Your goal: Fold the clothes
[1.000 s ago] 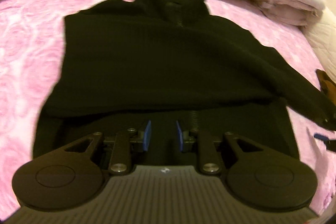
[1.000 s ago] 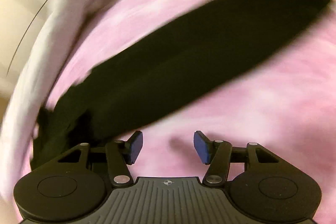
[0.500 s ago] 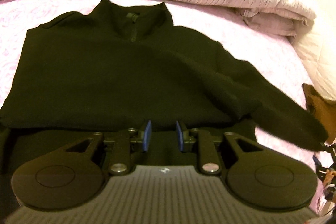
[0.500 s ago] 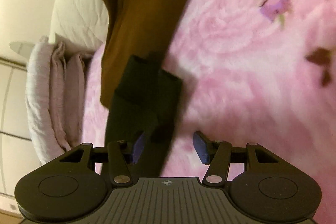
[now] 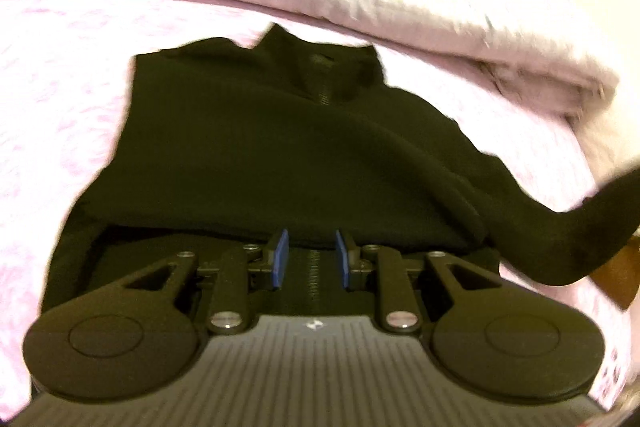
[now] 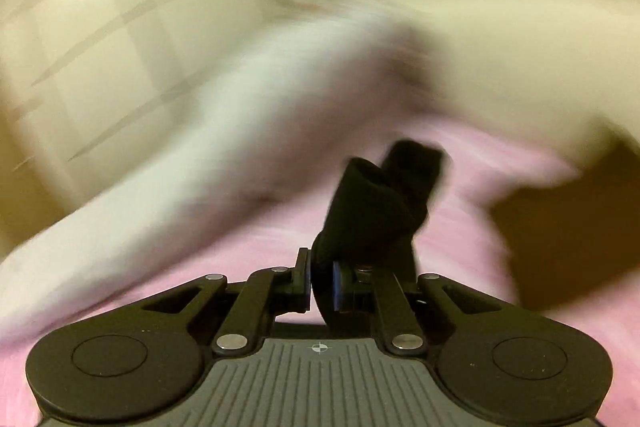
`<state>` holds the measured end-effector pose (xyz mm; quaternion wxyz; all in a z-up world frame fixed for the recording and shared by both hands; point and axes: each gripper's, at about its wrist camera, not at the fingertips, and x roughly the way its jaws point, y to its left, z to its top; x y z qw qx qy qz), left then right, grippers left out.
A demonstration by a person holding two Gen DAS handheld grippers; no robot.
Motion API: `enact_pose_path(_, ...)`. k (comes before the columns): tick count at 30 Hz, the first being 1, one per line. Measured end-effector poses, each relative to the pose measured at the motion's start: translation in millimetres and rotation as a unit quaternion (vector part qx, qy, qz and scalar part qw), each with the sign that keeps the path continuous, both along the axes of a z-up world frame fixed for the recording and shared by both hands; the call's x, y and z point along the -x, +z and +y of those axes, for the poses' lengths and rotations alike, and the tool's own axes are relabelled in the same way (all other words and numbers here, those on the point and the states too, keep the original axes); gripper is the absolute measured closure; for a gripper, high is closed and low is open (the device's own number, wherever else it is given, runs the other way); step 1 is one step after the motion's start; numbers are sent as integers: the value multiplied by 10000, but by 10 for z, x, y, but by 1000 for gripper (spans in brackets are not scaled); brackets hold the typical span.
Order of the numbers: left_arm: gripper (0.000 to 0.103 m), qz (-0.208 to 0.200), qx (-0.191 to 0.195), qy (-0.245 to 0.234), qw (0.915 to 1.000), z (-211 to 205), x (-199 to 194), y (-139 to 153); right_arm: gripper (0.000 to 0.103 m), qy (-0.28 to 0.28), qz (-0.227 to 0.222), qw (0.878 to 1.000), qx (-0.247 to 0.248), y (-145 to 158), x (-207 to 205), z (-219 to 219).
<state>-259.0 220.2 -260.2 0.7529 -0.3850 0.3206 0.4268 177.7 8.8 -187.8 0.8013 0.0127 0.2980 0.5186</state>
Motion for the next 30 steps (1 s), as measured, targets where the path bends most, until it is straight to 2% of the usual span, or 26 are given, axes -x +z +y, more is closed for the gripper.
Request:
enact_pose_path(2, 83, -104, 22, 206, 9997, 4, 207, 41, 92, 1033, -214, 9942, -182, 214, 714, 422)
enact_pose_path(4, 83, -186, 66, 378, 9991, -6, 386, 50, 86, 1895, -52, 9819, 52, 132, 1305, 752)
enact_pose_path(6, 83, -261, 215, 495, 9982, -30, 542, 1, 46, 2490, 55, 9660, 687, -77, 1823, 991)
enact_pose_path(7, 83, -253, 277, 527, 9979, -51, 588, -36, 42, 2685, 87, 9572, 1075, -213, 2036, 1066)
enact_pose_path(9, 82, -313, 419, 570, 9970, -87, 644, -125, 42, 2730, 238, 9480, 1620, -515, 2205, 1008)
enact_pose_path(11, 81, -449, 580, 591, 9956, -117, 665, -227, 42, 2584, 458, 9415, 2113, -765, 2120, 878)
enact_pose_path(13, 79, -655, 775, 573, 9932, -115, 596, -346, 42, 2260, 789, 9371, 2540, -1001, 1841, 777)
enact_pose_path(16, 75, -1220, 1111, 612, 9844, -93, 408, -526, 42, 1611, 1336, 9390, 2731, -1112, 1454, 515)
enact_pose_path(20, 74, -2371, 1734, 812, 9524, -21, 58, -782, 42, 727, 2048, 9303, 2954, -1259, 938, 165)
enact_pose_path(23, 74, -2775, 1925, 1078, 9351, 38, -161, -952, 42, 335, 2333, 9265, 2935, -1283, 715, 12)
enact_pose_path(27, 74, -3140, 2221, 1448, 9116, 84, -413, -1206, 42, 231, 2465, 9259, 2852, -1305, 645, -38)
enact_pose_path(30, 74, -3080, 2519, 1684, 9019, 95, -527, -1418, 42, 221, 2534, 9255, 2806, -1347, 603, -61)
